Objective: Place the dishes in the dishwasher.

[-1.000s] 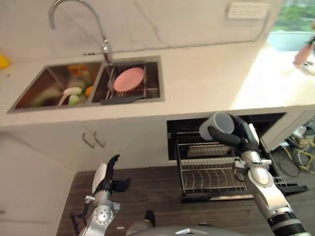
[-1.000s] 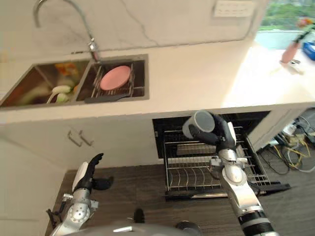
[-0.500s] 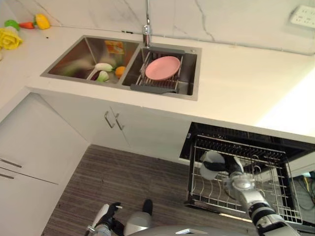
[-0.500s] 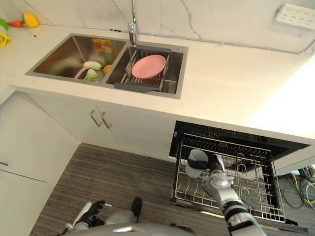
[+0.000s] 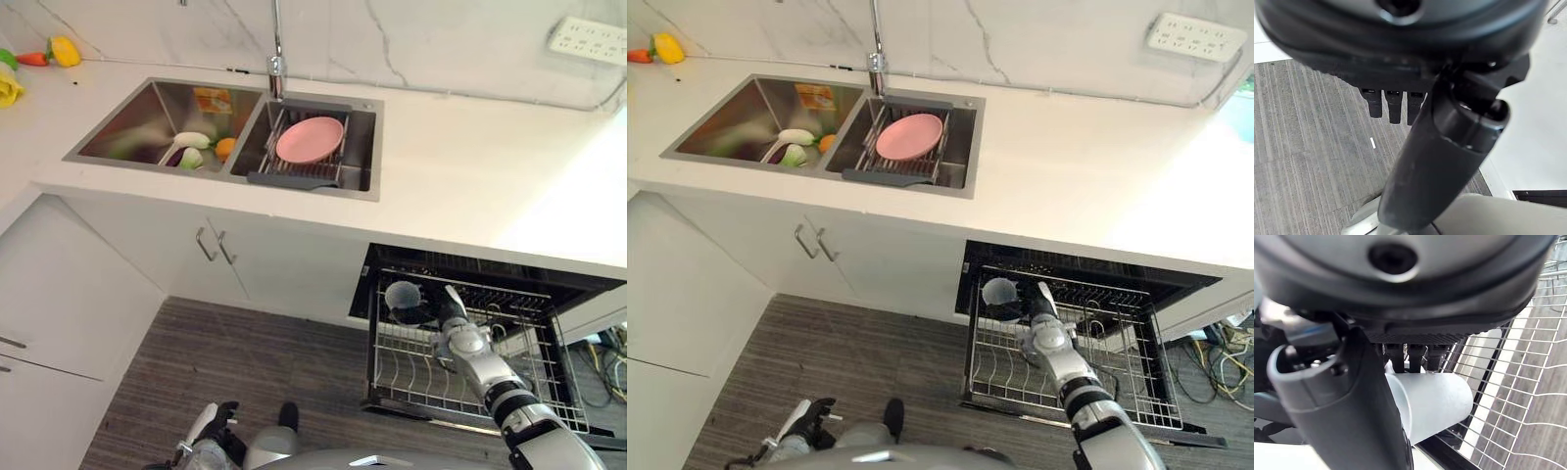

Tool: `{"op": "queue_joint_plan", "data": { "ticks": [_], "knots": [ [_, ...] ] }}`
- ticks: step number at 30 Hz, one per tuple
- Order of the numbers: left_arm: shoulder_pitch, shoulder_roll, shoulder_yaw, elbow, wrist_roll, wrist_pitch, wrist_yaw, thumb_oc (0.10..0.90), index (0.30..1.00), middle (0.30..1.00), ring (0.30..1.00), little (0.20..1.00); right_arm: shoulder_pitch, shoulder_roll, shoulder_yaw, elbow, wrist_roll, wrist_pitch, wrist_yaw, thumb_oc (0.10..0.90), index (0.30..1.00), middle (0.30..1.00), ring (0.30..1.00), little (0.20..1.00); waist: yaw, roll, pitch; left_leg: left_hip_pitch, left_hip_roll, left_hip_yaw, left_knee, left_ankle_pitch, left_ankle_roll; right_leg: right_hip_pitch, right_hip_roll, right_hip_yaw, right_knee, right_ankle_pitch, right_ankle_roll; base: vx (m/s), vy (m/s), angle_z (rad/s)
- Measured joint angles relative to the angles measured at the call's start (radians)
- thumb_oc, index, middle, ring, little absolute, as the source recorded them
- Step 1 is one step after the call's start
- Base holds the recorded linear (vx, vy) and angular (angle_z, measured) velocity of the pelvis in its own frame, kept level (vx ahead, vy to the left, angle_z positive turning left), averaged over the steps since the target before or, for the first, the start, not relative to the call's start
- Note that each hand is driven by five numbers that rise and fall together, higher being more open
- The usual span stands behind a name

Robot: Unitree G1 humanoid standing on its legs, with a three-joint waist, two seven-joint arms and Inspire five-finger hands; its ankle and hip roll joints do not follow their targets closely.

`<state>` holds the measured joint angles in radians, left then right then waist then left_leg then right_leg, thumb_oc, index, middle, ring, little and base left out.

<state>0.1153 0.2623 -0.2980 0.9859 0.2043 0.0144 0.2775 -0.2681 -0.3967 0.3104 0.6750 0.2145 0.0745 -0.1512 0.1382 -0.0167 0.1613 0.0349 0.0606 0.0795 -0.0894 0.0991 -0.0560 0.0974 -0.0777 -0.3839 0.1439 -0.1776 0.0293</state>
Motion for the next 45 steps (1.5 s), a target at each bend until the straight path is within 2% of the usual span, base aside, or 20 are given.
{"op": "queue_joint_plan", "data": {
  "ticks": [2, 4, 5, 12, 22, 25, 26, 28, 30, 32, 34, 37, 39, 40, 41, 42, 43, 44, 45],
  "knots": [
    [0.009, 0.001, -0.002, 0.000, 0.000, 0.001, -0.002, 0.800, 0.900, 0.900, 0.900, 0.900, 0.001, -0.044, 0.033, -0.117, -0.019, -0.021, 0.020, 0.800, 0.900, 0.900, 0.900, 0.900, -0.017, 0.007, -0.005, 0.002, 0.005, 0.029, 0.000, -0.001, 0.001, -0.014, 0.003, 0.029, 0.007, 0.006, -0.001, 0.00, 0.001, -0.36],
    [0.009, 0.001, -0.002, 0.000, 0.000, 0.001, -0.002, 0.800, 0.900, 0.900, 0.900, 0.900, 0.001, -0.044, 0.033, -0.117, -0.019, -0.021, 0.020, 0.800, 0.900, 0.900, 0.900, 0.900, -0.017, 0.007, -0.005, 0.002, 0.005, 0.029, 0.000, -0.001, 0.001, -0.014, 0.003, 0.029, 0.007, 0.006, -0.001, 0.01, 0.002, -0.14],
    [0.007, 0.003, -0.002, -0.001, 0.000, 0.000, -0.002, 0.800, 0.900, 0.900, 0.900, 0.900, -0.004, -0.048, 0.025, -0.131, -0.031, -0.032, 0.020, 0.800, 0.900, 0.900, 0.900, 0.900, -0.041, 0.008, -0.010, 0.012, 0.007, 0.040, 0.000, -0.001, 0.001, -0.009, 0.004, 0.037, 0.001, 0.006, 0.000, 0.02, 0.003, -0.13],
    [0.006, -0.004, -0.011, 0.002, -0.001, 0.011, -0.026, 0.800, 0.900, 0.900, 0.900, 0.900, -0.006, -0.049, 0.034, -0.057, -0.036, -0.014, 0.065, 0.800, 0.900, 0.900, 0.900, 0.900, -0.042, 0.027, -0.020, 0.014, 0.016, 0.067, 0.000, -0.004, -0.001, -0.026, 0.010, 0.066, 0.015, 0.006, -0.001, 0.02, -0.009, -0.13],
    [-0.010, -0.006, -0.010, 0.029, -0.028, 0.012, -0.040, 0.800, 0.900, 0.900, 0.900, 0.900, 0.002, -0.048, 0.053, -0.059, -0.032, -0.005, 0.085, 0.800, 0.900, 0.900, 0.900, 0.900, -0.050, 0.032, -0.023, 0.013, 0.017, 0.081, 0.000, -0.005, 0.000, -0.042, 0.010, 0.083, 0.028, 0.006, -0.001, 0.02, -0.004, -0.04],
    [-0.012, -0.011, -0.007, 0.043, -0.042, 0.015, -0.039, 0.800, 0.900, 0.900, 0.900, 0.900, 0.120, -0.047, -0.054, -0.275, -0.018, -0.006, 0.074, 0.800, 0.900, 0.900, 0.900, 0.900, -0.063, 0.036, -0.023, 0.011, 0.016, 0.080, 0.000, -0.005, 0.000, -0.043, 0.008, 0.083, 0.026, 0.005, 0.000, 0.01, 0.005, 0.06],
    [-0.029, -0.023, 0.014, 0.045, -0.043, 0.013, -0.039, 0.800, 0.900, 0.900, 0.900, 0.900, 0.251, -0.049, -0.160, -0.461, -0.023, -0.005, 0.071, 0.800, 0.900, 0.900, 0.900, 0.900, -0.054, 0.044, -0.024, 0.004, 0.012, 0.065, 0.000, -0.007, 0.001, -0.043, 0.006, 0.073, 0.024, 0.001, 0.004, 0.01, 0.003, 0.18],
    [-0.011, -0.052, 0.069, 0.077, -0.044, 0.010, -0.024, 0.800, 0.900, 0.900, 0.900, 0.900, 0.447, -0.051, -0.282, -0.746, -0.060, -0.074, 0.050, 0.800, 0.900, 0.900, 0.900, 0.900, -0.078, 0.057, -0.028, 0.009, 0.004, 0.066, 0.000, -0.009, 0.005, -0.034, 0.000, 0.071, 0.019, 0.001, 0.001, 0.01, -0.002, 0.11],
    [0.003, -0.078, 0.109, 0.081, -0.044, 0.010, -0.008, 0.800, 0.900, 0.900, 0.900, 0.900, 0.585, -0.042, -0.399, -0.912, -0.067, -0.136, 0.033, 0.800, 0.900, 0.900, 0.900, 0.900, -0.102, 0.065, -0.029, 0.019, -0.001, 0.064, 0.000, -0.009, 0.005, -0.011, -0.003, 0.062, 0.005, 0.005, 0.005, 0.00, -0.003, 0.04],
    [0.023, -0.080, 0.127, 0.108, -0.048, 0.004, 0.002, 0.800, 0.900, 0.900, 0.900, 0.900, 0.598, -0.006, -0.469, -0.914, -0.007, -0.197, 0.031, 0.800, 0.900, 0.900, 0.900, 0.900, -0.143, 0.057, -0.040, 0.021, 0.001, 0.073, 0.000, -0.009, 0.005, -0.003, 0.001, 0.068, 0.000, 0.005, 0.006, -0.01, -0.007, -0.10],
    [0.015, -0.086, 0.156, 0.161, -0.058, -0.016, 0.001, 0.800, 0.900, 0.900, 0.900, 0.900, 0.581, 0.030, -0.510, -0.885, 0.080, -0.235, 0.018, 0.800, 0.900, 0.900, 0.900, 0.900, -0.168, 0.064, -0.041, 0.018, 0.011, 0.079, -0.001, -0.015, -0.004, -0.015, 0.009, 0.077, 0.004, 0.004, 0.005, 0.01, 0.001, -0.11],
    [0.007, -0.136, 0.232, 0.265, -0.117, -0.024, -0.029, 0.800, 0.900, 0.900, 0.900, 0.900, 0.565, 0.056, -0.518, -0.872, 0.141, -0.242, 0.023, 0.800, 0.900, 0.900, 0.900, 0.900, -0.174, 0.108, -0.059, 0.027, 0.013, 0.102, -0.001, -0.018, -0.004, -0.029, 0.007, 0.098, 0.015, 0.002, 0.006, 0.00, -0.008, -0.21],
    [0.013, -0.147, 0.234, 0.275, -0.124, -0.021, -0.031, 0.800, 0.900, 0.900, 0.900, 0.900, 0.548, 0.064, -0.512, -0.873, 0.142, -0.248, 0.018, 0.800, 0.900, 0.900, 0.900, 0.900, -0.174, 0.119, -0.062, 0.030, 0.011, 0.108, -0.001, -0.018, -0.004, -0.031, 0.006, 0.106, 0.018, 0.002, 0.006, -0.09, -0.025, -0.13],
    [0.037, -0.152, 0.224, 0.250, -0.134, -0.028, -0.042, 0.800, 0.900, 0.900, 0.900, 0.900, 0.513, 0.064, -0.490, -0.873, 0.152, -0.266, 0.006, 0.800, 0.900, 0.900, 0.900, 0.900, -0.169, 0.142, -0.065, 0.023, 0.010, 0.111, 0.006, -0.017, -0.003, -0.034, 0.005, 0.111, 0.025, 0.001, 0.006, -0.23, -0.025, 0.01],
    [0.041, -0.149, 0.221, 0.216, -0.138, -0.037, -0.043, 0.800, 0.900, 0.900, 0.900, 0.900, 0.463, 0.066, -0.457, -0.870, 0.162, -0.290, -0.009, 0.800, 0.900, 0.900, 0.900, 0.900, -0.159, 0.148, -0.058, -0.035, 0.003, 0.106, 0.097, -0.034, -0.019, -0.073, 0.001, 0.115, 0.074, -0.004, -0.008, -0.28, -0.021, 0.01],
    [0.029, -0.143, 0.222, 0.190, -0.146, -0.048, -0.037, 0.800, 0.900, 0.900, 0.900, 0.900, 0.413, 0.068, -0.440, -0.871, 0.162, -0.297, -0.026, 0.800, 0.900, 0.900, 0.900, 0.900, -0.145, 0.125, -0.040, -0.126, -0.008, 0.106, 0.209, -0.028, -0.034, -0.131, -0.032, 0.120, 0.129, -0.017, -0.024, -0.16, 0.009, 0.32],
    [-0.032, -0.126, 0.227, 0.192, -0.157, -0.059, -0.030, 0.800, 0.900, 0.900, 0.900, 0.900, 0.364, 0.058, -0.426, -0.876, 0.161, -0.314, -0.034, 0.800, 0.900, 0.900, 0.900, 0.900, -0.139, 0.088, -0.009, -0.215, -0.026, 0.105, 0.300, 0.045, -0.132, -0.165, -0.091, 0.105, 0.148, -0.015, -0.032, -0.06, 0.024, 0.89],
    [-0.106, -0.114, 0.256, 0.237, -0.176, -0.053, -0.011, 0.800, 0.900, 0.900, 0.900, 0.900, 0.310, 0.034, -0.404, -0.879, 0.161, -0.316, -0.034, 0.800, 0.900, 0.900, 0.900, 0.900, -0.135, 0.064, 0.020, -0.263, -0.005, 0.183, 0.363, 0.079, -0.168, -0.140, -0.120, 0.043, 0.083, 0.029, -0.037, -0.01, 0.020, 0.89],
    [-0.106, -0.114, 0.256, 0.237, -0.176, -0.053, -0.011, 0.800, 0.900, 0.900, 0.900, 0.900, 0.310, 0.034, -0.404, -0.879, 0.161, -0.316, -0.034, 0.800, 0.900, 0.900, 0.900, 0.900, -0.135, 0.064, 0.020, -0.263, -0.005, 0.183, 0.363, 0.079, -0.168, -0.140, -0.120, 0.043, 0.083, 0.029, -0.037, 0.09, 0.236, 0.82]
  ]
}}
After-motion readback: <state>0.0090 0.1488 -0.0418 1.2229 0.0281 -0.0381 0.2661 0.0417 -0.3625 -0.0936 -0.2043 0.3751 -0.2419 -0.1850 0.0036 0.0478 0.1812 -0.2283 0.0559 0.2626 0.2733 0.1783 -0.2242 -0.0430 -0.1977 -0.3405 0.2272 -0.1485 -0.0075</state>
